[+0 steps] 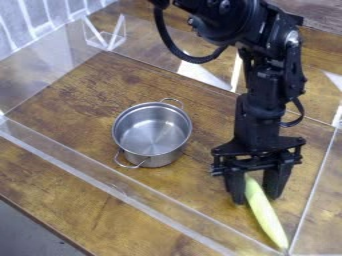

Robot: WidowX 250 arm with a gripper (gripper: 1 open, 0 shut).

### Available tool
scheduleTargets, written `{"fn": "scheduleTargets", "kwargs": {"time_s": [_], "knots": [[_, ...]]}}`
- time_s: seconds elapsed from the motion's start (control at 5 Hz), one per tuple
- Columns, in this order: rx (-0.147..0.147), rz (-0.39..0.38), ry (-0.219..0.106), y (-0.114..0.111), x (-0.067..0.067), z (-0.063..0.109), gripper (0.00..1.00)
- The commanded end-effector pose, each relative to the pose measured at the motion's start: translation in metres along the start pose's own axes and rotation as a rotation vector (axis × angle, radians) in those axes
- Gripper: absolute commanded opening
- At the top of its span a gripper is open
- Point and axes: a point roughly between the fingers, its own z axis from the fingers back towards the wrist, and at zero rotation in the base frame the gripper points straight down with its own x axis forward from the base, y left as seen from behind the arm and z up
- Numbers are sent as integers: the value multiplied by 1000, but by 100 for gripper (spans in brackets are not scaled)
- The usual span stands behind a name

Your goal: Move the green spoon to the left

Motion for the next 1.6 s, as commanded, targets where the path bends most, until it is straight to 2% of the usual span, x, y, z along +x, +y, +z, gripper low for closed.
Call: {"fn": "scheduleTargets", "kwargs": {"time_s": [0.0, 0.6, 1.0, 1.4], "knots": [[-43, 18, -20, -6, 7, 16, 0], [-32, 83, 7, -2, 11, 16, 0], [-38, 109, 37, -2, 8, 17, 0], [-45, 133, 52, -1, 5, 16, 0]]}}
